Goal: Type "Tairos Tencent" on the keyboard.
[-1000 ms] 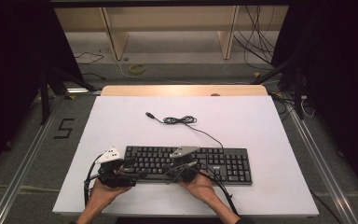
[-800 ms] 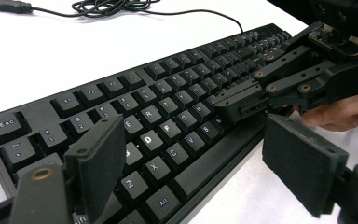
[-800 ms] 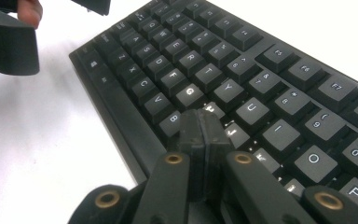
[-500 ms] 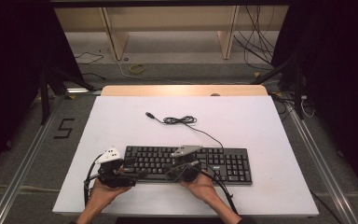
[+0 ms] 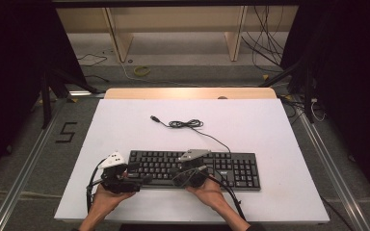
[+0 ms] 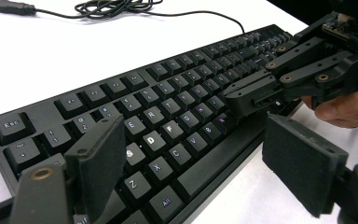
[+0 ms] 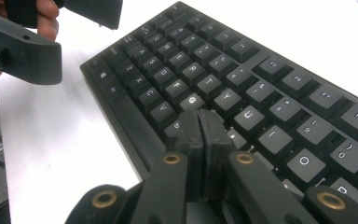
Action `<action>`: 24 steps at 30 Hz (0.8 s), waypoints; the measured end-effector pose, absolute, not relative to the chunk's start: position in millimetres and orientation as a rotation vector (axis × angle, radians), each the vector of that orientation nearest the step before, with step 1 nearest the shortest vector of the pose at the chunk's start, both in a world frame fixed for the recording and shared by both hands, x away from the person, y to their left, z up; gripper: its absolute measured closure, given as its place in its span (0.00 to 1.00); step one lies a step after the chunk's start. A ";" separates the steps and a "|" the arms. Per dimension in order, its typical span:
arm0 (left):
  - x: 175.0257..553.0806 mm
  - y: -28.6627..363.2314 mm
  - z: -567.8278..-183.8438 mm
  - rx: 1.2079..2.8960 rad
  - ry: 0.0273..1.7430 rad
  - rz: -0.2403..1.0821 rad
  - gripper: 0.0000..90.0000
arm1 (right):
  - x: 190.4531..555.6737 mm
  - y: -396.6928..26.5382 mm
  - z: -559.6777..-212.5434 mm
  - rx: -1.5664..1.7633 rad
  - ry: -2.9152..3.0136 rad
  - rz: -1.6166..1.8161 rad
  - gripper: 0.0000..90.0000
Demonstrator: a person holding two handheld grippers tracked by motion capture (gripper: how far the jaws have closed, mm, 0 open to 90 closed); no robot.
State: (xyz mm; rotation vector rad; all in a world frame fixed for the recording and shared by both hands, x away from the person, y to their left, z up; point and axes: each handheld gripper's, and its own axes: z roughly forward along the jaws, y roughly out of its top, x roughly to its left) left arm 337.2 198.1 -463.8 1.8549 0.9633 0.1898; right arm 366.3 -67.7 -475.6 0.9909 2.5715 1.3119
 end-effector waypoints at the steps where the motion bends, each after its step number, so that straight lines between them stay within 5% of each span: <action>1: 337.4 198.3 -463.8 1.854 0.964 0.191 0.24 | 366.0 -68.1 -475.2 0.991 2.570 1.315 0.97; 15: 345.6 196.3 -463.4 1.845 0.992 0.204 0.29 | 358.7 -89.5 -463.4 1.007 2.521 1.392 0.66; 24: 358.2 183.5 -461.8 1.885 1.000 0.198 0.50 | 352.1 -105.8 -459.5 1.027 2.490 1.420 0.53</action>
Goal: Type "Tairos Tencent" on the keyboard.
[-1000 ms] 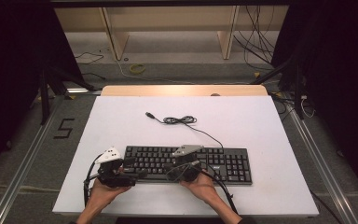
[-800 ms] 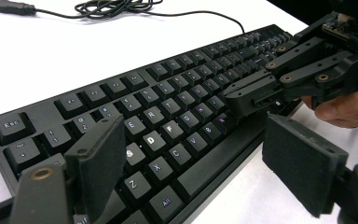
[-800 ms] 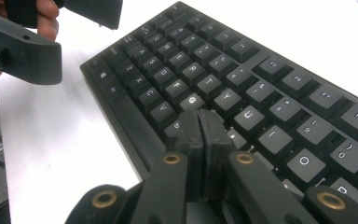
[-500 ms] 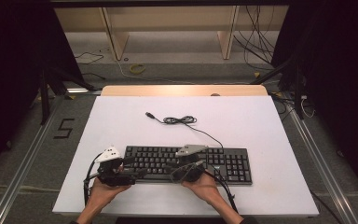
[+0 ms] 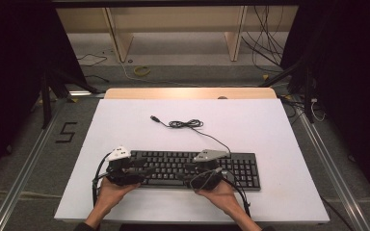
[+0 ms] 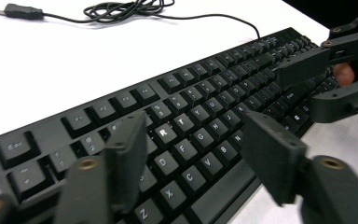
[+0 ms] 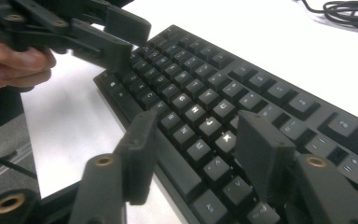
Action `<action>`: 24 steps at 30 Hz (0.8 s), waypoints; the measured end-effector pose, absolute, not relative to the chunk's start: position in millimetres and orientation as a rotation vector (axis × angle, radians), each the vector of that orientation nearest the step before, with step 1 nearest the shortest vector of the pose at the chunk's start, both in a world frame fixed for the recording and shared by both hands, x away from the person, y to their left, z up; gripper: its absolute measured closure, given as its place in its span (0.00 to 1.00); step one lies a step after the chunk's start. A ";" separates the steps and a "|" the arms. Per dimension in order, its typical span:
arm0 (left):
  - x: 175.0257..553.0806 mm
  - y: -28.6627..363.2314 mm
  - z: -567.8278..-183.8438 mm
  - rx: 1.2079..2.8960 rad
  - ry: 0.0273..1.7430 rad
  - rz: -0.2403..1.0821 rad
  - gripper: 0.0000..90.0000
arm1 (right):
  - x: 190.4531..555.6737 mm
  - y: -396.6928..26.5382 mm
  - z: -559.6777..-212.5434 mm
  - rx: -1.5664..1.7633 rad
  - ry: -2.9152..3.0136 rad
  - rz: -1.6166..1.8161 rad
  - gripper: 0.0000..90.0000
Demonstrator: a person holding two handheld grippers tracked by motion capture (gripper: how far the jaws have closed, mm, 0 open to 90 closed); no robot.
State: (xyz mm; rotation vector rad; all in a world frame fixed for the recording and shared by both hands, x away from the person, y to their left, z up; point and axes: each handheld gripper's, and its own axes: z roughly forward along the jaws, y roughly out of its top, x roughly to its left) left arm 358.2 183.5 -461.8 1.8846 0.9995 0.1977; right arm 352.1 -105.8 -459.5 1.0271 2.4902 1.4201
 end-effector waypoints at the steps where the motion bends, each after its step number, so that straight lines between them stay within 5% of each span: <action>1: 360.0 181.7 -461.8 1.894 0.998 0.193 0.53 | 351.3 -107.2 -459.6 1.035 2.488 1.424 0.53; 17: 382.9 156.1 -466.8 2.005 0.998 0.174 0.97 | 339.1 -125.8 -458.0 1.029 2.455 1.451 0.48; 24: 390.7 147.1 -468.3 2.042 0.997 0.174 0.99 | 334.9 -132.9 -456.6 1.034 2.437 1.465 0.46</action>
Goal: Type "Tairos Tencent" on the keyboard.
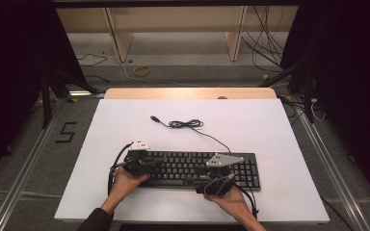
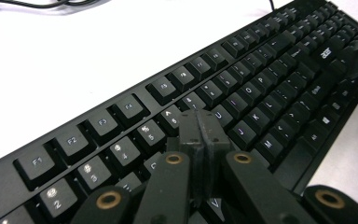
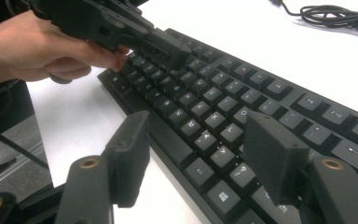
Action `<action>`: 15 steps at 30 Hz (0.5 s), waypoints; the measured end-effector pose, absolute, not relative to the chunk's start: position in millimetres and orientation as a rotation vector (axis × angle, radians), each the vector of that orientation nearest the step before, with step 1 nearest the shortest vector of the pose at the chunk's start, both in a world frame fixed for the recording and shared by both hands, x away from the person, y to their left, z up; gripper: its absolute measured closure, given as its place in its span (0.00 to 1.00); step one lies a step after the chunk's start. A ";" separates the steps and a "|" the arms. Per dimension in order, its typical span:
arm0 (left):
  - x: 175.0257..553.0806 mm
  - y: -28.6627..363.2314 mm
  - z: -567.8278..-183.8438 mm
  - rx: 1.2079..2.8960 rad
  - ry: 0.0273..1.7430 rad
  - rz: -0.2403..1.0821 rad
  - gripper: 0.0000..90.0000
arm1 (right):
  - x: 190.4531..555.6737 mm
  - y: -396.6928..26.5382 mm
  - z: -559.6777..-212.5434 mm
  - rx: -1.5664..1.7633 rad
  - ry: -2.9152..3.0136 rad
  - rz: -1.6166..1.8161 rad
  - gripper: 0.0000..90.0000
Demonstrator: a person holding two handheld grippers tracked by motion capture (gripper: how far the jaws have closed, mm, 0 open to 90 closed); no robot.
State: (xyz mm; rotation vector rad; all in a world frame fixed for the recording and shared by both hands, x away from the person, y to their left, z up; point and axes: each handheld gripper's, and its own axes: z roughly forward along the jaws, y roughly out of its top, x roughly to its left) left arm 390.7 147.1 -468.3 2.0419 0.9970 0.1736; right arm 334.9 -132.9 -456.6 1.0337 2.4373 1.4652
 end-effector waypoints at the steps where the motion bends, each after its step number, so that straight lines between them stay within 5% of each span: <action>1: 391.6 146.8 -468.9 2.044 1.003 0.171 0.99 | 334.2 -133.9 -456.3 1.033 2.437 1.466 0.46; 15: 396.6 144.6 -476.1 2.073 1.017 0.165 0.99 | 329.2 -140.3 -455.9 1.034 2.431 1.470 0.45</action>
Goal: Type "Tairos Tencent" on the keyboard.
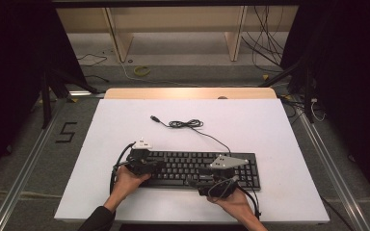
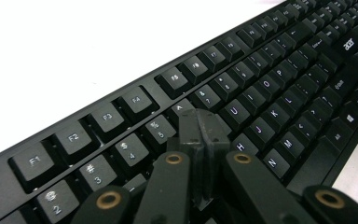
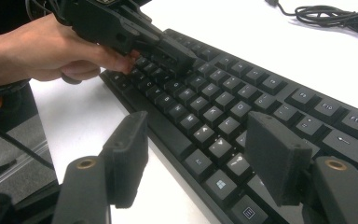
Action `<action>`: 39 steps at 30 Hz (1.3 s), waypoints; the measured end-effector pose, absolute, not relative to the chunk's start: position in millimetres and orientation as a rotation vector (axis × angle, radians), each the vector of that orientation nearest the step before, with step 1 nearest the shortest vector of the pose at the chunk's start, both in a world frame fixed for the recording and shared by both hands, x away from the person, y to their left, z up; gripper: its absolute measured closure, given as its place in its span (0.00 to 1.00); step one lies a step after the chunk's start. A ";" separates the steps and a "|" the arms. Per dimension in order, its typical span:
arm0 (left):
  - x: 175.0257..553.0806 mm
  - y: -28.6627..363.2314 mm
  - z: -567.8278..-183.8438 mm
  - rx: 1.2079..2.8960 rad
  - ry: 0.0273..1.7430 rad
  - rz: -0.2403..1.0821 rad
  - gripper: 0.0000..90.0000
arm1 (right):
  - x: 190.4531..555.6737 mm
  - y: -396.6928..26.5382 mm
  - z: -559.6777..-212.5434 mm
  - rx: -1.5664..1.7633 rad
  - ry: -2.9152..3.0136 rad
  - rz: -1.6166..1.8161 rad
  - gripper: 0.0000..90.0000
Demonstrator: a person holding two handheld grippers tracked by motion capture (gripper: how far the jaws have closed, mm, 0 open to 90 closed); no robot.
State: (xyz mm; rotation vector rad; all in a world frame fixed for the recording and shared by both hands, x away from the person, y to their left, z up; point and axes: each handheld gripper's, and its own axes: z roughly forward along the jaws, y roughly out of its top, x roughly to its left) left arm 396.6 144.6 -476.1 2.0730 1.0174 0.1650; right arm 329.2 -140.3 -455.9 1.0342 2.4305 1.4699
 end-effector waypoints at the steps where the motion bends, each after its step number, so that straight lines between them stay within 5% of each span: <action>1: 396.5 144.1 -476.5 2.069 1.022 0.164 0.99 | 329.1 -140.4 -456.0 1.035 2.430 1.470 0.45; 25: 392.4 149.1 -471.2 2.025 1.033 0.167 0.91 | 327.8 -145.1 -456.9 1.051 2.411 1.477 0.45; 39: 384.4 159.7 -464.1 1.950 0.991 0.101 0.58 | 328.3 -150.3 -455.8 1.054 2.390 1.482 0.43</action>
